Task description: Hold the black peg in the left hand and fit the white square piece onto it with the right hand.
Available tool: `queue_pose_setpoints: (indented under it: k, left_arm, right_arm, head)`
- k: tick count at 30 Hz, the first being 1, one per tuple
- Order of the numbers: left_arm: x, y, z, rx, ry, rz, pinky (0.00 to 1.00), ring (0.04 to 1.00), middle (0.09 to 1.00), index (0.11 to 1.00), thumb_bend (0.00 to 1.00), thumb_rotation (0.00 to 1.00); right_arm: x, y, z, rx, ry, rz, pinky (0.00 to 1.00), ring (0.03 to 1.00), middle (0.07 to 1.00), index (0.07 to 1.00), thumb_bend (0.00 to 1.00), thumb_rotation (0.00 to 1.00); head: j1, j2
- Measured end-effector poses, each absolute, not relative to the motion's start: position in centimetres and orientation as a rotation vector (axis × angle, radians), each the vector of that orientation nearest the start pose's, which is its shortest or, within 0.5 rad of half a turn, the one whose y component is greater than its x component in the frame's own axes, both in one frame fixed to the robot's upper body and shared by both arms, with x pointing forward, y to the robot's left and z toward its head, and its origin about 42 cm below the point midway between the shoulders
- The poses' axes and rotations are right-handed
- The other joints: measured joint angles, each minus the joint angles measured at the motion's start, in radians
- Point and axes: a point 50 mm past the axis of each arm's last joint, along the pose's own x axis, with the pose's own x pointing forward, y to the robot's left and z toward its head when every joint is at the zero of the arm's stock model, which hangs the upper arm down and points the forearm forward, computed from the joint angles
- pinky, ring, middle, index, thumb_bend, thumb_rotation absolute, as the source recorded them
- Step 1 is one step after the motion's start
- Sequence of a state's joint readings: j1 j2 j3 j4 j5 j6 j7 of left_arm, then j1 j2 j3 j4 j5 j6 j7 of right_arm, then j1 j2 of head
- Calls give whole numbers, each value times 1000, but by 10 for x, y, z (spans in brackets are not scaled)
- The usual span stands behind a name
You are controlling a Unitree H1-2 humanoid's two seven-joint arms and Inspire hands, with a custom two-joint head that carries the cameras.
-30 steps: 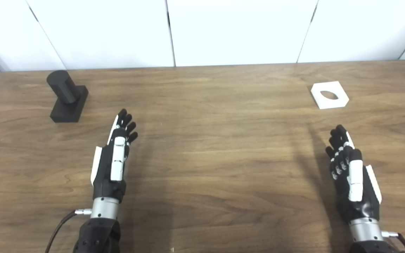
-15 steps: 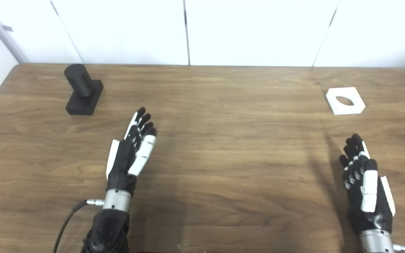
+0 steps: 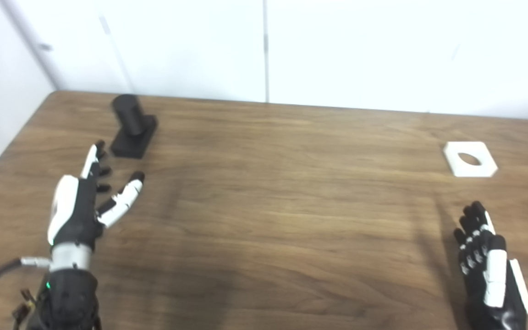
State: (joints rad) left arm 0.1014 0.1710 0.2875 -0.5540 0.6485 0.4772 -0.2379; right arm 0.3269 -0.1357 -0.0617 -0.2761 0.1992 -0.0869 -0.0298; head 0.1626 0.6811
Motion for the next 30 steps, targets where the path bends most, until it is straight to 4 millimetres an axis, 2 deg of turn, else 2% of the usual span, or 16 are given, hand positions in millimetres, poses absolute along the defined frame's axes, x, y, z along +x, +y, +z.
queue_pose_setpoints:
  k: [1,3,5,7,13,15,18,22,30]
  left_arm:
    - [222,339,205,763,160,384,777,934,977,989,601,455]
    - [232,346,204,792,176,417,735,909,964,971,632,421]
    - [243,354,204,839,196,451,706,887,955,962,675,467]
    - [252,361,204,900,220,474,702,903,960,962,704,553]
    - [274,382,199,1103,293,468,886,986,986,931,710,689]
    - [278,386,195,1158,316,450,904,984,980,911,742,720]
    - [286,387,185,1212,346,412,908,978,967,887,784,744]
    - [301,384,175,1268,370,395,976,999,977,889,859,761]
    - [335,374,175,1328,360,352,978,990,961,875,942,769]
  right_arm:
    - [175,-283,110,33,-55,-138,1000,1000,980,988,568,1000]
    - [175,-283,110,28,-55,-138,1000,1000,983,990,559,1000]
    - [175,-283,110,27,-56,-137,1000,1000,988,993,562,1000]
    - [176,-283,111,29,-57,-134,1000,1000,997,999,558,1000]
    - [176,-283,111,38,-57,-132,1000,1000,997,998,556,1000]
    - [176,-283,110,47,-56,-132,1000,1000,1000,1000,565,1000]
    - [175,-283,110,47,-56,-130,1000,1000,1000,1000,580,1000]
    - [175,-283,110,43,-56,-129,1000,1000,1000,1000,600,1000]
    - [176,-283,110,42,-57,-129,1000,1000,989,997,592,1000]
  head:
    - [0,0]
    - [3,0]
    - [5,-3]
    - [6,-6]
    - [20,-21]
    - [21,-23]
    - [23,-26]
    - [23,-26]
    - [17,-28]
